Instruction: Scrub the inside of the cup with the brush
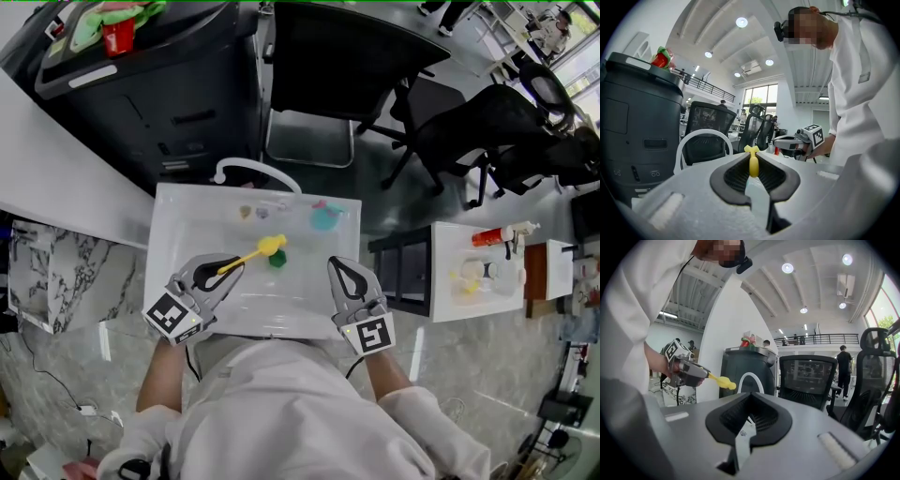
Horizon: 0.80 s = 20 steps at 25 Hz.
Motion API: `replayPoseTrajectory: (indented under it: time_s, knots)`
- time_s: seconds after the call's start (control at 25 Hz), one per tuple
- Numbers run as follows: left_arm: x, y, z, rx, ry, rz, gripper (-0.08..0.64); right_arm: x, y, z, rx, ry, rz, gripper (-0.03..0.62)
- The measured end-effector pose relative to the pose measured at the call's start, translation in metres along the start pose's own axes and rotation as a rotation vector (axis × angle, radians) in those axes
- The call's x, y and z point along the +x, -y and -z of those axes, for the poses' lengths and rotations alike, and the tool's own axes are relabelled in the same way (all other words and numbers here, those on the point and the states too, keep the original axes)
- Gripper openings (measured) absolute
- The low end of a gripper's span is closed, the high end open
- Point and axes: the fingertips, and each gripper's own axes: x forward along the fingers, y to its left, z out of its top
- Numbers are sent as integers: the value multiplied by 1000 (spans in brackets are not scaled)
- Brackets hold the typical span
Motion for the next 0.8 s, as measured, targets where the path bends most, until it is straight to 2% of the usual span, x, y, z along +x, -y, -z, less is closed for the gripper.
replayPoseTrajectory:
  time_s: [0.8]
  knots:
    - [-2, 0, -3, 6, 6, -31, 40, 1, -3, -1, -8, 4, -15, -2]
